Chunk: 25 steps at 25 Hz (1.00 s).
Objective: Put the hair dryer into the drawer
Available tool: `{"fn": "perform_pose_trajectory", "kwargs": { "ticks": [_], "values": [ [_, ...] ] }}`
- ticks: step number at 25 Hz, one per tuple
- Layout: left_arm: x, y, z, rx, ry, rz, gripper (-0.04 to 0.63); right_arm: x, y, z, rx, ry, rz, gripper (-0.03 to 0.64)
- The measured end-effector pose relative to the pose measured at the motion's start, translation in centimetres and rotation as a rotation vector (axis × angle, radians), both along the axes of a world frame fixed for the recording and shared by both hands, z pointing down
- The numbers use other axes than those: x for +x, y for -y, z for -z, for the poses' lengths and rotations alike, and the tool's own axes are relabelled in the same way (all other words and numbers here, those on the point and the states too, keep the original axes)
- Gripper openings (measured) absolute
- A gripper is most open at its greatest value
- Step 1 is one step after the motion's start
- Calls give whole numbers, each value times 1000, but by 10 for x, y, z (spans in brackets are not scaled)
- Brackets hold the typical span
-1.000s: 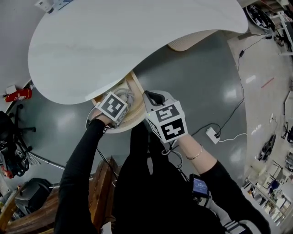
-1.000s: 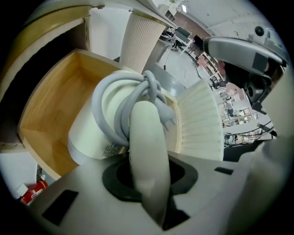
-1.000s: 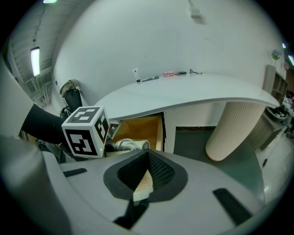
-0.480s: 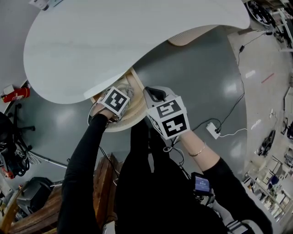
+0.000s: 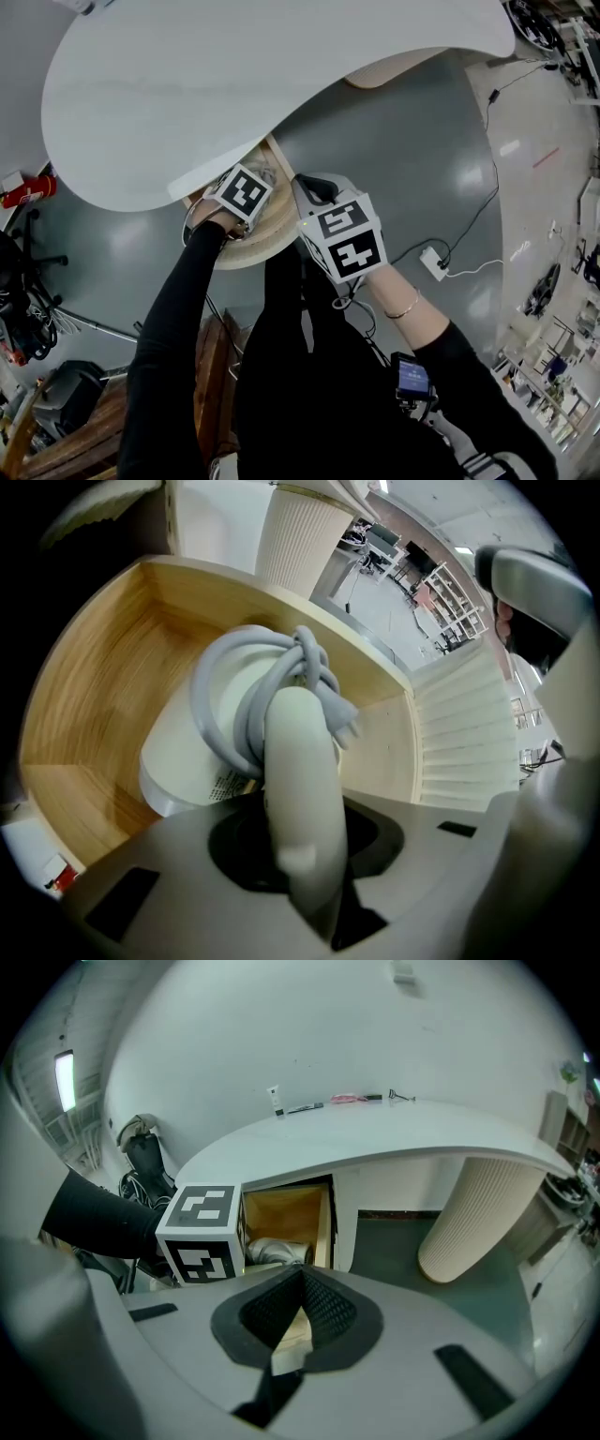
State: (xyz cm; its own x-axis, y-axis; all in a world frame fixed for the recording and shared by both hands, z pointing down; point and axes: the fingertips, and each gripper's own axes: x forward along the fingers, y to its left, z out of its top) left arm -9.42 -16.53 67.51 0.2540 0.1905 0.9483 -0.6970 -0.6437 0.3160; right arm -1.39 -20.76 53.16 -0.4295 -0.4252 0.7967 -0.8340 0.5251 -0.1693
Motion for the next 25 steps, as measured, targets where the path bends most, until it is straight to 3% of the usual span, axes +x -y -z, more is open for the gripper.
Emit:
{"fn": "perform_pose_trajectory", "kwargs": {
  "ticks": [7,10,16,25],
  "values": [
    [7,7,-11,16,11,9,103,5,1,-2,-1,-15,1,2],
    [2,3,-15,4,48,3,103,6,0,-2,-3,-21,3,2],
    [7,12,-21,80,39,-25,103,5,2,-2,-5,-25,3,2],
    [11,10,-28,120,53,-29,103,6,-1,-5,-13,-31,10,2]
  ]
}}
